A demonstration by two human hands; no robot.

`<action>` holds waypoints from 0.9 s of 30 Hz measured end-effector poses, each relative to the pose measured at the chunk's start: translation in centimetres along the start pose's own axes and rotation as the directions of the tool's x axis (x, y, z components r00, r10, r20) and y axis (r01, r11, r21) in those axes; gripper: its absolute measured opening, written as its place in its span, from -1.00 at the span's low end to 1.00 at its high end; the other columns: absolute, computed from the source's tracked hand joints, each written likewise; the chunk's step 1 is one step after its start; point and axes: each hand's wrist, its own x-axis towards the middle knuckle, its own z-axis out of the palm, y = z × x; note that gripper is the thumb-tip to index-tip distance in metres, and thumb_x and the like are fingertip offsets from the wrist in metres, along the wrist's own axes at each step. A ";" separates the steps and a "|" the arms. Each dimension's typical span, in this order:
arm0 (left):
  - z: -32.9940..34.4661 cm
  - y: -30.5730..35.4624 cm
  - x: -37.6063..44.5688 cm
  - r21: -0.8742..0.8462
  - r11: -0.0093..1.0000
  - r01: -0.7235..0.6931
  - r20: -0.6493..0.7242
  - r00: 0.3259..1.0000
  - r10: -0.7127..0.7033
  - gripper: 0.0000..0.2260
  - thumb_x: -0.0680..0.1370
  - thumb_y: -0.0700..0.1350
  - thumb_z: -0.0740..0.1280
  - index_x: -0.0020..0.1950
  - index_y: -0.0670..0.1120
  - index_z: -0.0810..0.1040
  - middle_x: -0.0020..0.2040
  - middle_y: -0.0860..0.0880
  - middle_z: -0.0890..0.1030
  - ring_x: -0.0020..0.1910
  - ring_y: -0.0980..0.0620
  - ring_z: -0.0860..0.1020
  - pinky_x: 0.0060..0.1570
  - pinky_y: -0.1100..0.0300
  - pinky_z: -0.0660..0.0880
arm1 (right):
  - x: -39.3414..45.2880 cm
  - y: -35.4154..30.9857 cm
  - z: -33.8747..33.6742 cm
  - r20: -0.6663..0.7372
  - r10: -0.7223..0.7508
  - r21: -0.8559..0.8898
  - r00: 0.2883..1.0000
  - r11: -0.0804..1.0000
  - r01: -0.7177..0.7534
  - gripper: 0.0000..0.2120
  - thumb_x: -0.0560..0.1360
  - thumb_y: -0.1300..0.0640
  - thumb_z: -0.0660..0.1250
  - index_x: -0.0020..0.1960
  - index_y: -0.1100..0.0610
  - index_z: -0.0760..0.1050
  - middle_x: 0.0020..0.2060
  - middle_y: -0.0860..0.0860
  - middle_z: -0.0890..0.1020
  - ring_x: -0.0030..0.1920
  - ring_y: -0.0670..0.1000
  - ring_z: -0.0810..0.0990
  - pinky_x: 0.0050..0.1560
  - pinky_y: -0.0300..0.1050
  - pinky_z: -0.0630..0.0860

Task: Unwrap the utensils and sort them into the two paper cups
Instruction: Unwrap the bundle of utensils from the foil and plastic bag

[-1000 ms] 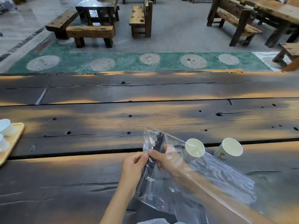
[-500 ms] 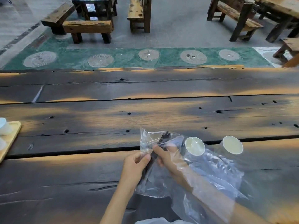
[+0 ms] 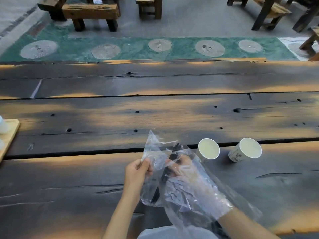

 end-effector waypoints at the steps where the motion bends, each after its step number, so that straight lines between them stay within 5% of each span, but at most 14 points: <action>1: 0.2 0.1 0.0 0.016 1.000 0.004 0.019 1.000 -0.004 -0.70 0.61 -0.11 0.33 -0.26 -0.25 0.56 -0.39 -0.05 0.58 -0.41 0.12 0.52 -0.39 0.33 0.47 | -0.6 1.4 -0.5 0.033 0.083 0.032 0.996 0.996 -0.084 -0.84 0.60 0.39 0.25 0.00 0.23 0.58 -0.27 0.00 0.74 -0.23 -0.10 0.72 -0.15 -0.20 0.62; 3: 0.6 0.2 0.0 0.053 0.998 0.015 0.043 0.999 -0.018 -0.68 0.61 -0.08 0.33 -0.29 -0.23 0.55 -0.42 -0.05 0.56 -0.43 0.10 0.51 -0.38 0.30 0.48 | 1.1 8.7 -2.6 0.148 0.138 0.062 0.979 0.987 -0.148 -0.76 0.58 0.13 0.38 0.20 0.20 0.56 -0.04 0.12 0.74 0.00 0.06 0.72 0.10 0.21 0.60; 4: 0.8 0.3 0.1 0.067 0.998 0.021 0.038 0.999 -0.024 -0.65 0.62 -0.07 0.32 -0.31 -0.22 0.53 -0.44 -0.06 0.54 -0.45 0.08 0.50 -0.39 0.30 0.46 | 1.3 9.8 -2.8 0.029 0.142 -0.028 0.989 0.990 -0.141 -0.60 0.51 -0.04 0.44 0.22 0.20 0.56 0.00 0.08 0.74 0.04 0.08 0.70 0.16 0.26 0.56; 7: 1.1 -0.1 0.4 0.069 0.996 0.060 -0.058 0.997 -0.056 -0.60 0.64 -0.06 0.27 -0.36 -0.22 0.48 -0.49 -0.09 0.48 -0.52 0.10 0.44 -0.51 0.36 0.38 | -0.9 1.3 0.6 0.005 0.124 -0.055 0.992 0.991 -0.124 -0.48 0.37 -0.20 0.47 -0.07 0.29 0.58 -0.23 0.18 0.71 -0.22 0.01 0.64 -0.14 0.09 0.59; 9: 0.8 -0.4 0.8 0.047 0.995 0.084 -0.110 0.991 -0.079 -0.60 0.65 -0.04 0.26 -0.32 -0.23 0.50 -0.43 -0.14 0.48 -0.45 0.03 0.45 -0.49 0.34 0.37 | -2.3 -4.2 2.2 0.020 0.063 -0.062 0.998 0.996 -0.061 -0.55 0.36 -0.16 0.39 -0.11 0.26 0.53 -0.25 0.25 0.64 -0.24 0.04 0.55 -0.15 0.15 0.53; 16: 0.8 -0.1 1.2 0.015 0.991 0.134 -0.114 0.985 -0.132 -0.61 0.65 -0.03 0.26 -0.32 -0.19 0.52 -0.45 -0.06 0.54 -0.42 0.01 0.50 -0.46 0.26 0.43 | -2.5 -3.9 1.8 -0.073 0.039 -0.091 0.997 0.995 -0.046 -0.89 0.54 0.11 0.37 -0.16 0.08 0.54 -0.25 0.06 0.66 -0.19 -0.02 0.63 -0.04 0.03 0.56; 22: 0.7 -0.4 1.7 0.012 0.987 0.159 -0.130 0.979 -0.156 -0.61 0.64 0.00 0.28 -0.35 -0.14 0.38 -0.46 -0.04 0.38 -0.50 0.09 0.33 -0.54 0.34 0.27 | -2.9 -3.0 2.3 -0.173 0.012 -0.166 0.985 0.985 -0.041 -0.94 0.56 0.10 0.35 -0.09 0.02 0.56 -0.24 -0.01 0.67 -0.27 -0.08 0.59 -0.20 -0.06 0.54; 27: 1.1 -0.3 1.7 -0.015 0.980 0.197 -0.070 0.978 -0.197 -0.61 0.60 0.17 0.27 -0.12 -0.15 0.58 -0.26 -0.11 0.61 -0.32 -0.02 0.55 -0.29 0.18 0.47 | -1.8 -3.8 1.3 -0.048 0.064 -0.281 0.997 0.957 -0.075 -0.92 0.55 0.18 0.37 -0.07 0.18 0.59 -0.19 0.01 0.65 -0.17 -0.04 0.59 -0.06 -0.06 0.58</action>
